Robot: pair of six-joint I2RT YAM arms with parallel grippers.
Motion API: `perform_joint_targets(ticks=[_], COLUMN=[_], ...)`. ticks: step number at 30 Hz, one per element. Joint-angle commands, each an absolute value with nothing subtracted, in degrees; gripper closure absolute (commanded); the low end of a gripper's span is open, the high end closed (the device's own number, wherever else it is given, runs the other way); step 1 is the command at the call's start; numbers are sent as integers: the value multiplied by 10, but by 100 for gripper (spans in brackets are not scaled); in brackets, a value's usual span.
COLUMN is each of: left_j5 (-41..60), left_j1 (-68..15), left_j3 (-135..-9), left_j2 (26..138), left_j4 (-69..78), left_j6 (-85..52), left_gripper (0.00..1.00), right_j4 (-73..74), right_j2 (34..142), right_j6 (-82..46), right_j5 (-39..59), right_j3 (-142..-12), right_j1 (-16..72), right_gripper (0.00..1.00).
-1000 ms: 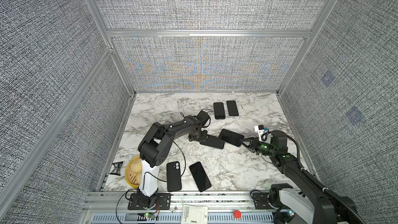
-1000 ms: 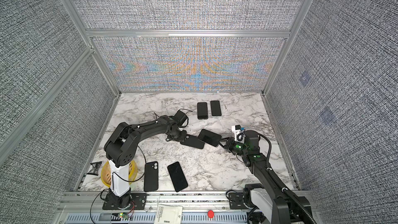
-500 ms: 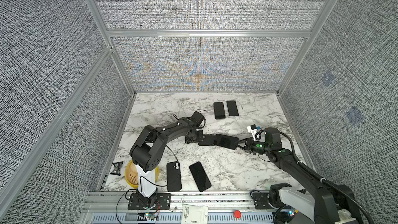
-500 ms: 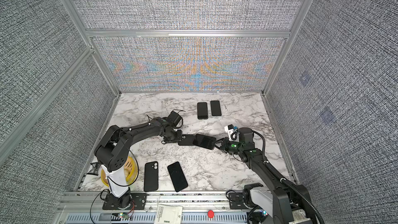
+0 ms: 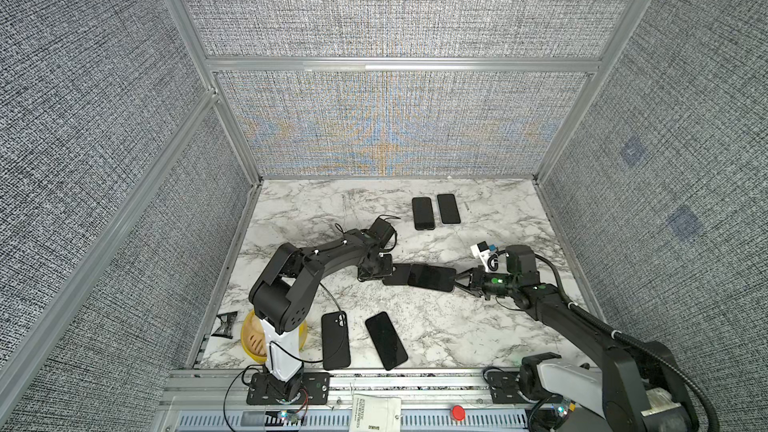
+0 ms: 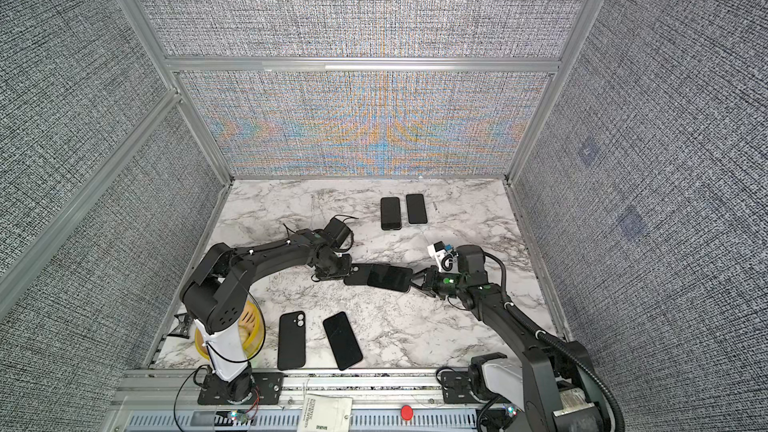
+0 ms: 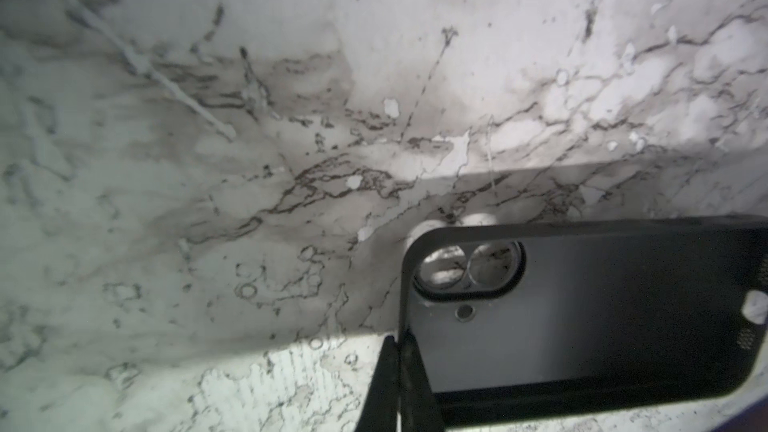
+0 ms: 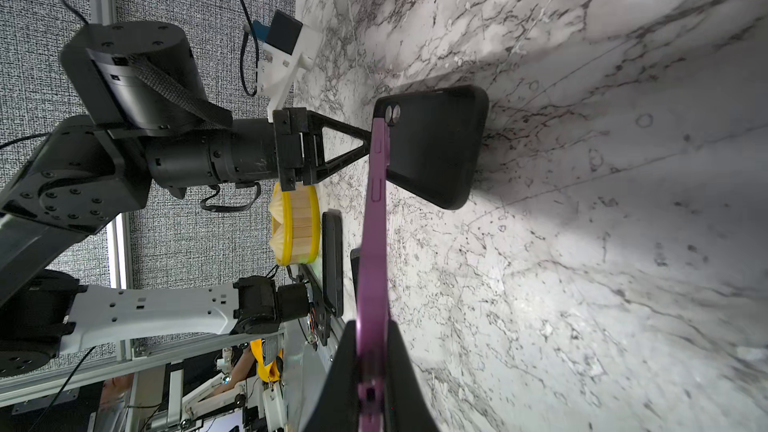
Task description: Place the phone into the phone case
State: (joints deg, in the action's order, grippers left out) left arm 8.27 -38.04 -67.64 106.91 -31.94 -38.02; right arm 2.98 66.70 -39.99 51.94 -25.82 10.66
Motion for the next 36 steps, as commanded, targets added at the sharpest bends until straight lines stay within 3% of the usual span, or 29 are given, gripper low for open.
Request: perform_joint_targets(ticks=[1, 20, 30, 36], left_j5=[96, 134, 190, 227], left_j1=[-380, -354, -319, -305], left_j3=[-663, -605, -570, -572], left_j2=[1061, 1009, 958, 964], left_j4=[-298, -237, -184, -157], left_j6=[-398, -414, -398, -395], left_gripper=[94, 79, 57, 50], right_j4=[68, -13, -11, -12], right_j2=[679, 741, 811, 853], right_j6=[-404, -344, -339, -339], right_j5=[546, 559, 560, 560], right_j3=[-262, -337, -386, -413], right_j1=[115, 120, 135, 146], right_gripper=[100, 100, 100, 100])
